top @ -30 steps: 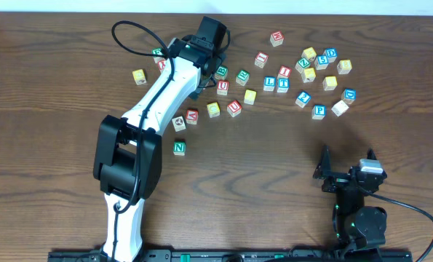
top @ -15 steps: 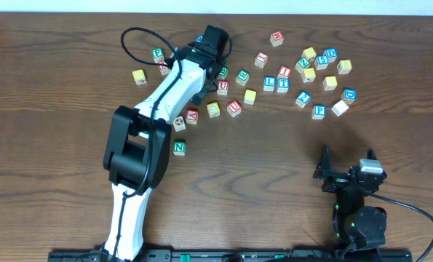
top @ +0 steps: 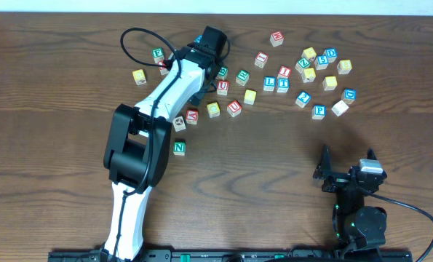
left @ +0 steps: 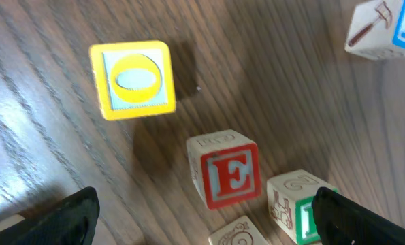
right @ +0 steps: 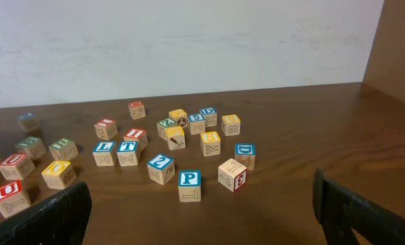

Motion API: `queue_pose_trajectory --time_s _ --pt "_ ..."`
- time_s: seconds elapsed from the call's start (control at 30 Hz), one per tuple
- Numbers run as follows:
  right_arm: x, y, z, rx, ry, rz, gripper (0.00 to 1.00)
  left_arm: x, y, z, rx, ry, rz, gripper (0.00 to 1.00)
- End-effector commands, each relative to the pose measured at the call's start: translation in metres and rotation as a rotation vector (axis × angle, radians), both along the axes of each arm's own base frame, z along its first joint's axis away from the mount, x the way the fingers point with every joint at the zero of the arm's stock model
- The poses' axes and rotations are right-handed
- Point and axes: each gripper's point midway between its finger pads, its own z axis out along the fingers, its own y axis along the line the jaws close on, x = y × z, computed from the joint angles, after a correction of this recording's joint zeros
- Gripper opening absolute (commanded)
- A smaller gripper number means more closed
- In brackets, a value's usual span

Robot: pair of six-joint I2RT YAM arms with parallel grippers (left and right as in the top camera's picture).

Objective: Spell out NEURIPS
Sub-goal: 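Move the left gripper up to the red-lettered E block, then lower the left gripper and close it on the red E block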

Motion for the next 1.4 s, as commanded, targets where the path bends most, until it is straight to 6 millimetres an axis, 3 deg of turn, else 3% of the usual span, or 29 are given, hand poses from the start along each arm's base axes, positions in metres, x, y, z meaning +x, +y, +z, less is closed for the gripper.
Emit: queue_pose_trajectory --time_s 0.0,0.5,1.0,1.37 --pt "0.0 0.0 -0.002 -0.009 0.007 0.0 0.99 0.003 0.01 -0.006 0.039 0.007 -0.001 0.97" --pt "0.0 0.0 -0.002 -0.009 0.007 0.0 0.99 0.005 0.011 -0.006 0.063 0.002 -0.04 0.94" --pt "0.0 0.0 -0.002 -0.009 0.007 0.0 0.99 -0.004 0.017 -0.025 0.105 0.06 -0.052 0.94" --pt "0.0 0.0 -0.002 -0.009 0.007 0.0 0.99 -0.006 0.018 -0.026 0.112 0.072 -0.056 0.95"
